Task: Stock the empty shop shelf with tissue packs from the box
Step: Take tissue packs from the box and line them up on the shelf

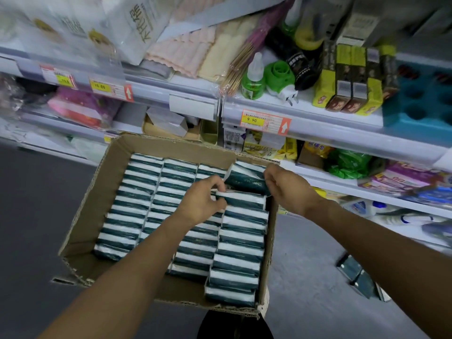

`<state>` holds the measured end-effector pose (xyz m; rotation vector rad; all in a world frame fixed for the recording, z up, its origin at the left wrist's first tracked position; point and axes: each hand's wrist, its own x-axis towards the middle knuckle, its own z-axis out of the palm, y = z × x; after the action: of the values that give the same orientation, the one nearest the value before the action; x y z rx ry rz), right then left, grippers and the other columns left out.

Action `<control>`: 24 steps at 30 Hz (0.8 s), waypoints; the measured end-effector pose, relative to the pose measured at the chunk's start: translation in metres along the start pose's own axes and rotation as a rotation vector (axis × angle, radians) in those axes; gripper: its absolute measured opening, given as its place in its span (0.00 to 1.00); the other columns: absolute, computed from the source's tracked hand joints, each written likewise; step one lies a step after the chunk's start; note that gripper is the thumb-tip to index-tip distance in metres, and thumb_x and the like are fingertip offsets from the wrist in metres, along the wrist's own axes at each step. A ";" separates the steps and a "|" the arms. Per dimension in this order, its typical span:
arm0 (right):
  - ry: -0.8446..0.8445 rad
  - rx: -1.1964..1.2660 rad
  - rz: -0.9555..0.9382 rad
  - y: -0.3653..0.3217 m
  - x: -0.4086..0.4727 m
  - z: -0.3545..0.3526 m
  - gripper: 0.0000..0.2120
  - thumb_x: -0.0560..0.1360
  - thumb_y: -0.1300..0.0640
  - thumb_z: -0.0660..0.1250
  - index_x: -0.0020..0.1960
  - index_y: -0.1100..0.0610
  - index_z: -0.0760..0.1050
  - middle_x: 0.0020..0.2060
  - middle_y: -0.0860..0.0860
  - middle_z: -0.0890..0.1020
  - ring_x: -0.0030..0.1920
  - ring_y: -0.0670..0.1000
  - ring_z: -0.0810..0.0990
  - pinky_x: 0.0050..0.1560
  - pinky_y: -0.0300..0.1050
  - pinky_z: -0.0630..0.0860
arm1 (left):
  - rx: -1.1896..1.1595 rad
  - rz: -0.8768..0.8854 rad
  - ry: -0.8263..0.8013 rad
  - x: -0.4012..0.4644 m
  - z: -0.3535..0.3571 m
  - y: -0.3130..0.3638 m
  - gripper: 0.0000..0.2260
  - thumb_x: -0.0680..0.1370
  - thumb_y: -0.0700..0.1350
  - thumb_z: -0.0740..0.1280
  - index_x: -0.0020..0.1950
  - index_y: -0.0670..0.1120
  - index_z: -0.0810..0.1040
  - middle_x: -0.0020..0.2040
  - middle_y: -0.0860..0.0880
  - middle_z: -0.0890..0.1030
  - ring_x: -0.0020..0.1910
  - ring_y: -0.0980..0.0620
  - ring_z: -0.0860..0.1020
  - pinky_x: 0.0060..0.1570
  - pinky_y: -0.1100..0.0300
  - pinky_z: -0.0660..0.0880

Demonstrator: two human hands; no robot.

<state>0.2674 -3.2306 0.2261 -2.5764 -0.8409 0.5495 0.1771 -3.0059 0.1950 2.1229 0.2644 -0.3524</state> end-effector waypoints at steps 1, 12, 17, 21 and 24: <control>-0.003 0.069 -0.015 -0.002 -0.004 -0.007 0.03 0.80 0.60 0.56 0.47 0.55 0.65 0.38 0.55 0.76 0.37 0.58 0.74 0.37 0.53 0.71 | -0.092 -0.016 0.031 -0.003 -0.007 0.004 0.12 0.72 0.37 0.71 0.41 0.53 0.72 0.50 0.49 0.82 0.54 0.52 0.79 0.55 0.52 0.76; 0.187 0.451 0.076 -0.037 -0.028 -0.085 0.07 0.80 0.61 0.60 0.43 0.56 0.69 0.36 0.56 0.77 0.39 0.58 0.77 0.43 0.56 0.76 | -0.374 -0.098 0.475 -0.047 -0.078 0.055 0.06 0.83 0.42 0.59 0.56 0.45 0.74 0.45 0.51 0.77 0.43 0.54 0.75 0.37 0.68 0.73; 0.282 0.692 0.082 -0.076 -0.045 -0.135 0.09 0.81 0.65 0.60 0.42 0.57 0.68 0.36 0.59 0.72 0.33 0.51 0.74 0.30 0.39 0.77 | -0.262 -0.004 0.503 -0.067 -0.118 0.082 0.08 0.84 0.46 0.59 0.58 0.47 0.76 0.47 0.50 0.79 0.45 0.53 0.78 0.41 0.64 0.75; 0.178 0.980 0.068 -0.102 -0.060 -0.169 0.06 0.80 0.66 0.62 0.44 0.60 0.70 0.36 0.56 0.77 0.34 0.55 0.78 0.31 0.43 0.81 | -0.286 0.049 0.479 -0.081 -0.138 0.122 0.14 0.83 0.54 0.59 0.52 0.46 0.79 0.46 0.49 0.82 0.49 0.48 0.80 0.50 0.57 0.75; 0.009 1.141 0.106 -0.124 -0.069 -0.189 0.05 0.80 0.64 0.61 0.45 0.60 0.71 0.38 0.59 0.80 0.34 0.57 0.80 0.30 0.44 0.80 | -0.524 0.067 0.400 -0.099 -0.146 0.162 0.18 0.80 0.59 0.62 0.51 0.45 0.82 0.47 0.48 0.85 0.48 0.52 0.83 0.51 0.57 0.79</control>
<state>0.2456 -3.2233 0.4616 -1.5587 -0.2256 0.7533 0.1583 -2.9754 0.4320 1.6592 0.4601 0.1751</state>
